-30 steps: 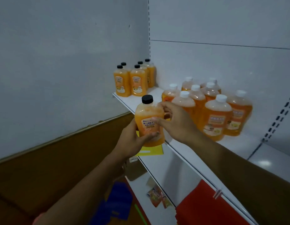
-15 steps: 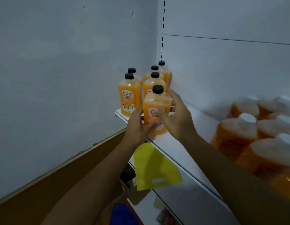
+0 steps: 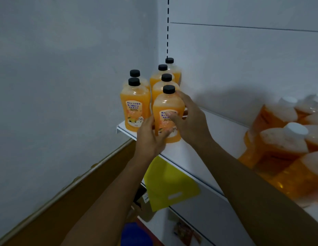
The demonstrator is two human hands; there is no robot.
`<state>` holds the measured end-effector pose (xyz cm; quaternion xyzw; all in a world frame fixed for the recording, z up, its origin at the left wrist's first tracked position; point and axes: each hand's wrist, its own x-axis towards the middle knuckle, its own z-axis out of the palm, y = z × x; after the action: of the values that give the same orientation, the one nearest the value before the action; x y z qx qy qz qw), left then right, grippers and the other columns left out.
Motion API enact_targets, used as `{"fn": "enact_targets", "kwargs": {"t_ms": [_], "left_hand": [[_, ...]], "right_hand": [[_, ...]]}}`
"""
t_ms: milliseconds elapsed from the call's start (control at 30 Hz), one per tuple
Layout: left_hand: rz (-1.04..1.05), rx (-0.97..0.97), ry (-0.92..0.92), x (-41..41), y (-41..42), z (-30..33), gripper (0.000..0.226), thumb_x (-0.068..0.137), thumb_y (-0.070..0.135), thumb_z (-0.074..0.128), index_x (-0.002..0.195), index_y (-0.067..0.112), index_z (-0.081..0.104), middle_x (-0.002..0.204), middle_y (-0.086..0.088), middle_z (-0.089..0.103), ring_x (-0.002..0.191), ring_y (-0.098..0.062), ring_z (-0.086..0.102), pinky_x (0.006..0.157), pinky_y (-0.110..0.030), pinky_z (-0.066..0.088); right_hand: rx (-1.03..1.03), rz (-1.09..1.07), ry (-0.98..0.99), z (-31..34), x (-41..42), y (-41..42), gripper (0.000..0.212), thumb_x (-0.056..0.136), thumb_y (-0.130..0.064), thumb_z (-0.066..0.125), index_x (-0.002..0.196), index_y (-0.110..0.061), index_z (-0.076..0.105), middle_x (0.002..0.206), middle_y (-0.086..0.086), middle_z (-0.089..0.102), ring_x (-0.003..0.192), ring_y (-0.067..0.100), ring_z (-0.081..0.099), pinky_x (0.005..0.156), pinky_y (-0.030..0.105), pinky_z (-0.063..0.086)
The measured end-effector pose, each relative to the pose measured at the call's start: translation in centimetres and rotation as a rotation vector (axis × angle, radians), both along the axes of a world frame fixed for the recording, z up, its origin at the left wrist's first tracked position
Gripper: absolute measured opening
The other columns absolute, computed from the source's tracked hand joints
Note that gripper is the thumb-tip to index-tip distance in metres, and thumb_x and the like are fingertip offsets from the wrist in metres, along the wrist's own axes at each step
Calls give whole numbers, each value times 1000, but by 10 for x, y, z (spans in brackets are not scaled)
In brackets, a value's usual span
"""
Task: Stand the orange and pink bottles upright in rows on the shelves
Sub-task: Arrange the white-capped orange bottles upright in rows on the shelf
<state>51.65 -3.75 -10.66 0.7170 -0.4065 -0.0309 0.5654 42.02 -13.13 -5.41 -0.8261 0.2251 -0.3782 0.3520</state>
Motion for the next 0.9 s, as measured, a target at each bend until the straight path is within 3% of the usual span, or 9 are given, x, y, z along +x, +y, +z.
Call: {"fn": "enact_targets", "kwargs": {"t_ms": [100,267,367,433,500,600,800,900], "left_hand": [[17,-22,-10,-3,0,-5,49,83,34,72,128,23,54,115,11,61,97,3,57,79,-12,45],[47,10,-25,-13,3,-11,53,89,39,65,137,29,45,117,25,55,100,21,50,83,-12,43],[143,11,-30,-28,18,-18,65,87,38,68,143,26,37,134,15,50,120,-1,49,96,-27,43],[222,26,-73,-45,34,-25,69,85,37,70,143,18,37,141,0,48,130,-19,44,103,-36,41],[225,68,-154,-71,52,-30,65,86,37,68,140,12,41,140,-7,49,131,-25,43,106,-41,39],[136,111,-260,-122,68,-35,60,87,43,63,136,10,49,138,-8,52,128,-25,46,105,-33,36],[-183,130,-375,-259,78,-38,48,92,49,49,123,14,58,119,0,64,110,-20,58,89,-44,48],[-333,156,-363,-333,74,-37,50,91,55,48,121,17,59,117,3,65,109,-18,59,89,-43,49]], "right_hand": [[8,-20,-2,-3,-2,3,65,86,-44,59,145,-28,36,137,1,52,114,20,57,90,45,54],[-13,-68,77,3,-5,14,79,90,-36,61,153,-29,13,146,8,40,126,26,48,101,47,45],[-15,-84,75,9,-22,27,91,90,-35,65,154,-24,2,152,9,32,135,26,38,106,43,37],[-36,-73,66,12,-45,38,89,91,-36,64,155,-22,3,154,7,30,138,23,34,107,39,34],[-49,-49,84,12,-73,50,84,92,-38,62,155,-21,8,155,5,29,139,21,33,109,38,33],[-57,-29,117,10,-126,66,75,93,-40,59,153,-21,19,152,5,36,133,22,41,107,36,38],[-68,-59,180,5,-277,98,61,91,-40,61,145,-20,39,135,5,55,112,19,58,92,34,46],[-65,-166,233,3,-365,104,61,92,-47,57,145,-26,36,138,1,53,111,17,58,92,40,48]]}}
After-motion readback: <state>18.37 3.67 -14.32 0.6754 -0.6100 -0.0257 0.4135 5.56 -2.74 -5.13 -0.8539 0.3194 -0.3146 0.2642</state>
